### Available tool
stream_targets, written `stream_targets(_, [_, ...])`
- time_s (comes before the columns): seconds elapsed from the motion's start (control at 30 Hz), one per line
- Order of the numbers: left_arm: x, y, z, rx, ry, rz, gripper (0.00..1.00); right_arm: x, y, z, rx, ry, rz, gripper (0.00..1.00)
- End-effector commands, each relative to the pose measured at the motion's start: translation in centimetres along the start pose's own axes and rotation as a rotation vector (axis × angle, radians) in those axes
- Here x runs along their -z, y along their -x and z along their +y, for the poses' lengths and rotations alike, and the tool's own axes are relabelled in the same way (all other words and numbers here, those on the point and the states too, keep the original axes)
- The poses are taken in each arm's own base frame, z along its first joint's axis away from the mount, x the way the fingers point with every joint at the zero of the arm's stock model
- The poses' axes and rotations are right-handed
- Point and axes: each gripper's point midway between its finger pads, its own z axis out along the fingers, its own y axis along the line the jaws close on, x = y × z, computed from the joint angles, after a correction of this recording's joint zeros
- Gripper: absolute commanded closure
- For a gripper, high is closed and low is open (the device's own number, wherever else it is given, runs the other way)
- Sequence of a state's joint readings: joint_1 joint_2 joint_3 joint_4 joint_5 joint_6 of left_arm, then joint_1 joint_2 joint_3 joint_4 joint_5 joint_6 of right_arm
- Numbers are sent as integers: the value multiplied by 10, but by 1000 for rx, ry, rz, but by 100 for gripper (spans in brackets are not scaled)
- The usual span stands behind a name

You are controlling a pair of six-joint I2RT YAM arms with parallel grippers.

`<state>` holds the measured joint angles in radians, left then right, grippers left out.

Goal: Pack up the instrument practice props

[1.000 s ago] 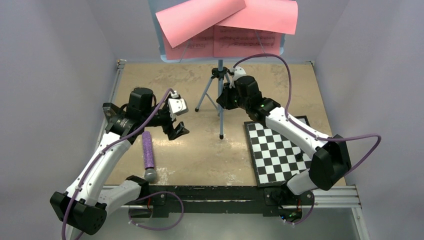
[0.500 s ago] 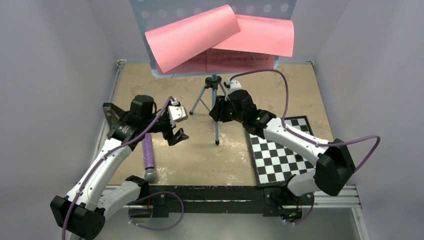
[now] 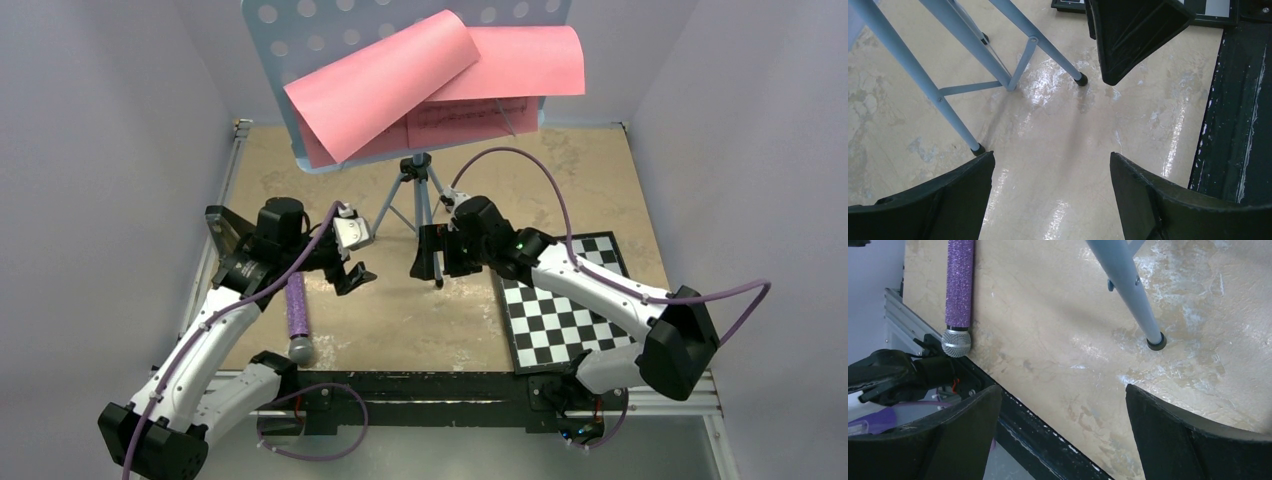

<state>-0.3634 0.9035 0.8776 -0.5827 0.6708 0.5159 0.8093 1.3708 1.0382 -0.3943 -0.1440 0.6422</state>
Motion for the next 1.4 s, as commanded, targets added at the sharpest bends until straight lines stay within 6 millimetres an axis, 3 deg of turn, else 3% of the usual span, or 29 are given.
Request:
stream_targets(0.0, [2, 8, 1, -42, 8, -27, 11, 16, 7, 14, 54, 57, -12, 1])
stream_targets(0.3, [12, 8, -16, -55, -31, -34, 10, 30, -23, -12, 170, 22, 34, 1])
stream_targets(0.57, [32, 14, -37, -165, -79, -51, 12, 35, -23, 22, 495, 268, -6, 2])
stream_targets(0.73, [48, 15, -59, -291, -155, -54, 13, 53, -43, 37, 796, 409, -33, 2])
stream_targets(0.9, [64, 28, -55, -438, -107, -58, 13, 83, -49, 59, 1042, 525, -148, 5])
stream_targets(1.0, [83, 51, -53, -531, -69, -77, 13, 106, -30, 71, 1200, 526, -269, 5])
stream_targets(1.07, [101, 78, -54, -570, -19, -128, 13, 133, -3, 88, 1302, 506, -394, 5])
stream_targets(1.2, [136, 134, -53, -630, 102, -253, 13, 200, 36, 127, 1503, 511, -572, 5])
stream_targets(1.37, [171, 197, -38, -685, 252, -370, 15, 280, 91, 168, 1535, 439, -798, 5])
